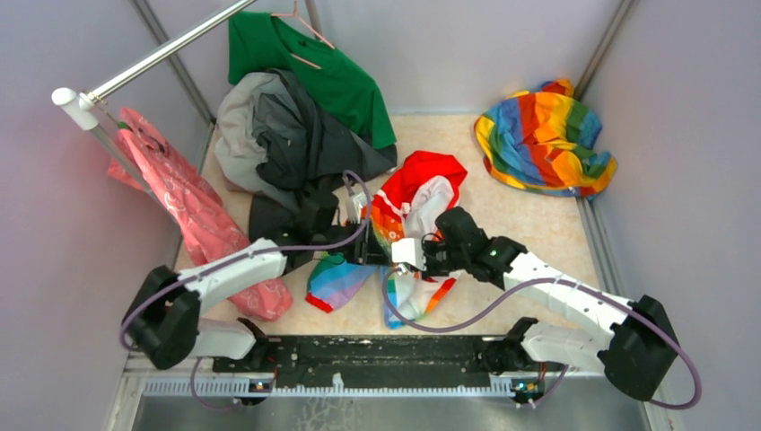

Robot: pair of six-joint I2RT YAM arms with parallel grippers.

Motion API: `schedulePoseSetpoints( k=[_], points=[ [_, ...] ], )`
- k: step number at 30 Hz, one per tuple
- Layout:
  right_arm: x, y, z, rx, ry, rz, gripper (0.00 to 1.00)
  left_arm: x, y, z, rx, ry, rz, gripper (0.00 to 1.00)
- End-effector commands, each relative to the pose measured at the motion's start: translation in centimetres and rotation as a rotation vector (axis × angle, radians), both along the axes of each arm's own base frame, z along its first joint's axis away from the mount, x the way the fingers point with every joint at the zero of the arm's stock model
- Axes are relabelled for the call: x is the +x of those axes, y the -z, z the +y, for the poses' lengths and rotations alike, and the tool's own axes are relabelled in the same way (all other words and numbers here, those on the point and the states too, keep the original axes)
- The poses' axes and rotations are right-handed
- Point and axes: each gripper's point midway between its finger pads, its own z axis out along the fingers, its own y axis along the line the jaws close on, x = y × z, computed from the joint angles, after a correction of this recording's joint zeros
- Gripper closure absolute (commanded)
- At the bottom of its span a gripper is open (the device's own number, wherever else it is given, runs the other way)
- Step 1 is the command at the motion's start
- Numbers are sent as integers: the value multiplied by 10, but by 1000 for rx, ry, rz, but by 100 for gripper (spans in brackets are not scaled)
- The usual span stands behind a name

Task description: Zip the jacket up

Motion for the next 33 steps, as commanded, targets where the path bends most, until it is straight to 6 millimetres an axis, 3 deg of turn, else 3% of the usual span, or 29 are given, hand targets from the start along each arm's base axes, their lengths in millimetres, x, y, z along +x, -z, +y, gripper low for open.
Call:
schedulePoseSetpoints(
  k=[1, 3, 7, 10, 12, 16, 18, 22, 25, 29, 33],
  points=[
    [5, -20, 11, 79, -4, -25, 100, 22, -50, 9, -137, -173, -208, 65],
    [5, -21, 11, 82, -1, -26, 100, 18, -70, 15, -208, -213, -288, 60],
    [6, -21, 10, 86, 5, -25, 100, 7, -100, 27, -360, -279, -373, 27],
    [8, -23, 9, 89, 11, -31, 100, -8, -90, 32, -472, -308, -270, 7],
    [9, -22, 8, 87, 18, -36, 100, -21, -84, 26, -519, -299, -194, 2],
    [13, -23, 6, 84, 34, -50, 100, -43, -66, 1, -472, -322, -147, 7],
    [14, -24, 5, 84, 39, -57, 100, -45, -57, -4, -453, -361, -121, 20],
    [15, -27, 4, 81, 41, -67, 100, -39, -42, -11, -420, -463, -79, 34],
    [16, -28, 3, 76, 45, -75, 100, -37, -31, -18, -424, -501, -22, 58],
    [16, -28, 2, 73, 44, -77, 100, -40, -18, -29, -426, -510, 49, 57],
    [15, -28, 3, 75, 40, -76, 100, -38, -8, -36, -437, -537, 94, 43]
  ],
)
